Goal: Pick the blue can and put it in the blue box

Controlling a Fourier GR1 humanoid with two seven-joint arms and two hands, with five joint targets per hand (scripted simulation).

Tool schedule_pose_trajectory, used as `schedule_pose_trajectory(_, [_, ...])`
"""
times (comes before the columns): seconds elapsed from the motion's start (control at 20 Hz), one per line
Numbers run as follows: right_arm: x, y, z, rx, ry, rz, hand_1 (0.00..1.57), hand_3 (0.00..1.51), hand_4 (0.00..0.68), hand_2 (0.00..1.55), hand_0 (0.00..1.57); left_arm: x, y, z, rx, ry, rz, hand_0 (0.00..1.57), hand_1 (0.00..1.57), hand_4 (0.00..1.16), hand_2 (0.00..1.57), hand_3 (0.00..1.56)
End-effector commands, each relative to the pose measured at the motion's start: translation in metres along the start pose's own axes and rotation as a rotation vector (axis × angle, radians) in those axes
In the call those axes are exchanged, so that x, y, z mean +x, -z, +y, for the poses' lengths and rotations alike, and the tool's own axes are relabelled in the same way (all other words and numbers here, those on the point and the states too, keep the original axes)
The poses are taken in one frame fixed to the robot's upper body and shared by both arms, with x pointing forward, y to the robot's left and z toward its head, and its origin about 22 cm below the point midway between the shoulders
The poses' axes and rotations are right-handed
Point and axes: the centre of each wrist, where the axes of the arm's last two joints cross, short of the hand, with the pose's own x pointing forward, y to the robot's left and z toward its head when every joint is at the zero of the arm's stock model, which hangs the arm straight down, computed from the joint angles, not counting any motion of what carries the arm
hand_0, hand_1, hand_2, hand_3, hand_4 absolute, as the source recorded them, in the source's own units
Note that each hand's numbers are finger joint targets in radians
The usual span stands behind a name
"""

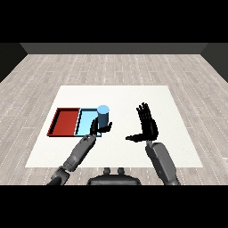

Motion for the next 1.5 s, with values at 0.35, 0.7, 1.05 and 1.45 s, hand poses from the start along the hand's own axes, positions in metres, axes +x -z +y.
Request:
schedule_pose_trajectory(0.35, [0.033,-0.023,-0.065,-0.137,-0.064,-0.028,0.00,0.00,0.000,0.00,0.00,-0.014,0.024,0.103,0.193,0.123,0.187,1.57,1.57,1.12,1.57,1.50])
schedule_pose_trajectory(0.7, [0.009,-0.022,-0.045,-0.168,-0.066,-0.016,0.00,0.00,0.000,0.00,0.00,-0.039,0.031,0.140,0.247,0.213,0.399,1.57,1.57,1.06,1.57,1.51])
schedule_pose_trajectory(1.05, [-0.016,-0.028,-0.056,-0.219,-0.052,0.009,0.00,0.00,0.000,0.00,0.00,-0.041,0.043,0.150,0.285,0.327,0.603,1.57,1.57,0.97,1.54,1.41])
schedule_pose_trajectory(1.45, [-0.032,-0.026,-0.086,-0.234,-0.060,0.029,0.00,0.00,0.000,0.00,0.00,-0.071,0.013,0.115,0.161,0.396,0.749,1.48,1.48,0.87,1.41,0.88])
